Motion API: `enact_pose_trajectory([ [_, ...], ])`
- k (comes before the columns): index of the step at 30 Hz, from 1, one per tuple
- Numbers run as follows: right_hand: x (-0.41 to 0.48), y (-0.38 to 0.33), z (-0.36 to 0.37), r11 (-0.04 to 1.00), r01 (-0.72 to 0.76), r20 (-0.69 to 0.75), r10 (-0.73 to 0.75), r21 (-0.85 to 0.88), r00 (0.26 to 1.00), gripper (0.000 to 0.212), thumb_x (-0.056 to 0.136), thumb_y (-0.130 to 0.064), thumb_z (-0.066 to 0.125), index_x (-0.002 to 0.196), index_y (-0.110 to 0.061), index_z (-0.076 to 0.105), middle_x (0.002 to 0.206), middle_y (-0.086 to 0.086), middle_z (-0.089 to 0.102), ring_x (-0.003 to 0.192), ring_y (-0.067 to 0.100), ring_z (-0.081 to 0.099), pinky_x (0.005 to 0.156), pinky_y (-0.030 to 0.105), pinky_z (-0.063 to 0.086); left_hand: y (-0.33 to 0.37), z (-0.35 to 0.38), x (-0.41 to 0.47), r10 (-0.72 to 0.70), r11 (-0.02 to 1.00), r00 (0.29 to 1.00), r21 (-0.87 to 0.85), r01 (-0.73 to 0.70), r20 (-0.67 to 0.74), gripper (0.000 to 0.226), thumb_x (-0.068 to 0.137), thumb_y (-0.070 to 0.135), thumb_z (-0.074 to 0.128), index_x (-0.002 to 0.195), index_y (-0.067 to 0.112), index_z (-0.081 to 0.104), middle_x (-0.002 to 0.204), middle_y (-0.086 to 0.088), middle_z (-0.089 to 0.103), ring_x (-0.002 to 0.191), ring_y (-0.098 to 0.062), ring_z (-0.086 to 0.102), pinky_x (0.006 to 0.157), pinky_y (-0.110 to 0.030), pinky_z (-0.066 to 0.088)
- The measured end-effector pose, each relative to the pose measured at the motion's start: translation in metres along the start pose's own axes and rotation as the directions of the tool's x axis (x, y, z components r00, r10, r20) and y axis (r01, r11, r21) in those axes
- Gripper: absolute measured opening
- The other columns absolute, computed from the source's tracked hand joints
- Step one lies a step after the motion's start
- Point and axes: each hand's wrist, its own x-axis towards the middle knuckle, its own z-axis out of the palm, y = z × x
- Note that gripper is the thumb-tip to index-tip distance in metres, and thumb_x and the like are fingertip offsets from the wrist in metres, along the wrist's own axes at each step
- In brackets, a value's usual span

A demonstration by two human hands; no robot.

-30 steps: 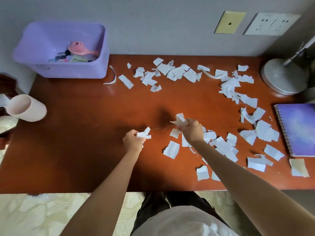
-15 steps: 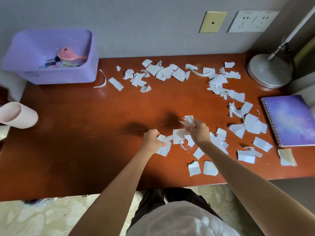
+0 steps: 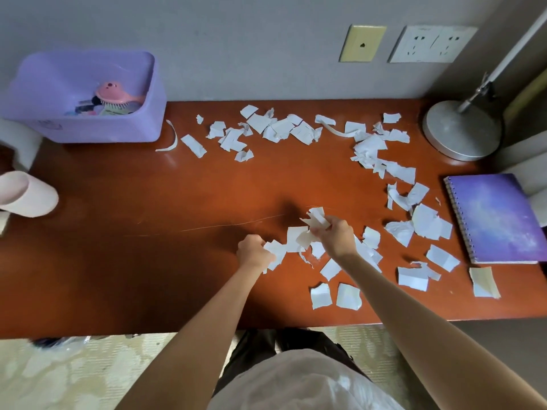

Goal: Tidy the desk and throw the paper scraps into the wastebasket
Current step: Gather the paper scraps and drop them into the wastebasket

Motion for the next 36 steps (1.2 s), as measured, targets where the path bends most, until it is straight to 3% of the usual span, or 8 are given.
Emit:
enact_pose_trajectory([
  [6,0.003,-0.022,0.002,0.992,0.076,0.074,-0.084,0.105,0.994,0.025,0.09,-0.018,0.059,0.108,-0.001,0.063,0.105,0.017,0.068,0.092,0.03,0.065,0.073,0.031,0.052,0.005,-0.041,-0.009,-0.116,0.932,0.977,-0.36,0.046,-0.176,0.028,0.079,0.005,0.067,0.107,0.003,0.062,0.106,-0.011,0.064,0.082,-0.017,0.054,0.055,-0.016,0.044],
  [10,0.001,-0.057,0.013,0.971,0.21,0.117,-0.222,0.112,0.968,0.022,0.09,-0.019,0.058,0.1,0.0,0.064,0.087,0.014,0.065,0.069,0.023,0.055,0.054,0.024,0.038,-0.006,-0.074,-0.02,-0.166,0.873,0.923,-0.488,-0.027,-0.348,0.027,0.078,0.009,0.066,0.105,0.006,0.064,0.101,-0.009,0.066,0.077,-0.015,0.055,0.041,-0.01,0.039],
  [19,-0.068,-0.153,0.115,0.895,0.422,0.375,-0.445,0.147,0.813,0.011,0.091,-0.015,0.057,0.081,-0.013,0.056,0.063,-0.006,0.05,0.053,0.006,0.039,0.048,0.017,0.029,-0.112,-0.164,-0.049,-0.343,0.772,0.78,-0.631,-0.084,-0.524,0.036,0.082,0.015,0.068,0.116,0.005,0.059,0.114,-0.012,0.063,0.088,-0.015,0.055,0.058,-0.015,0.044],
  [21,-0.089,-0.174,0.149,0.876,0.457,0.407,-0.477,0.154,0.779,0.021,0.091,-0.014,0.056,0.071,-0.019,0.052,0.06,-0.007,0.046,0.051,0.007,0.036,0.047,0.017,0.027,-0.144,-0.188,-0.05,-0.377,0.741,0.76,-0.664,-0.096,-0.53,0.034,0.082,0.015,0.068,0.114,0.005,0.06,0.112,-0.011,0.064,0.088,-0.015,0.056,0.054,-0.013,0.043],
  [24,-0.122,-0.206,0.208,0.854,0.499,0.448,-0.508,0.149,0.736,0.013,0.092,-0.014,0.056,0.078,-0.016,0.055,0.06,-0.007,0.047,0.051,0.007,0.036,0.048,0.018,0.027,-0.199,-0.228,-0.047,-0.418,0.709,0.736,-0.698,-0.103,-0.533,0.033,0.082,0.017,0.068,0.112,0.007,0.06,0.104,-0.004,0.063,0.087,-0.015,0.056,0.055,-0.015,0.043],
  [27,-0.158,-0.241,0.291,0.828,0.542,0.466,-0.54,0.145,0.701,0.01,0.092,-0.015,0.056,0.082,-0.016,0.057,0.06,-0.008,0.048,0.051,0.006,0.037,0.047,0.017,0.027,-0.273,-0.279,-0.034,-0.449,0.687,0.715,-0.719,-0.107,-0.535,0.028,0.08,0.014,0.069,0.107,0.007,0.062,0.105,-0.009,0.067,0.085,-0.018,0.059,0.068,-0.026,0.049],
  [31,-0.203,-0.292,0.395,0.826,0.544,0.469,-0.542,0.147,0.697,0.008,0.092,-0.014,0.056,0.086,-0.013,0.061,0.065,-0.005,0.054,0.053,0.006,0.042,0.048,0.015,0.029,-0.36,-0.348,-0.018,-0.467,0.67,0.712,-0.736,-0.102,-0.524,0.03,0.082,0.011,0.068,0.11,0.005,0.061,0.106,-0.006,0.063,0.09,-0.02,0.057,0.074,-0.03,0.05],
  [36,-0.249,-0.354,0.527,0.87,0.487,0.492,-0.458,0.077,0.74,0.015,0.091,-0.016,0.054,0.096,-0.006,0.064,0.074,0.005,0.061,0.061,0.016,0.05,0.056,0.028,0.038,-0.466,-0.437,0.013,-0.474,0.705,0.721,-0.709,-0.033,-0.505,0.027,0.083,0.008,0.066,0.109,0.002,0.061,0.105,-0.01,0.063,0.084,-0.02,0.053,0.071,-0.029,0.047],
])
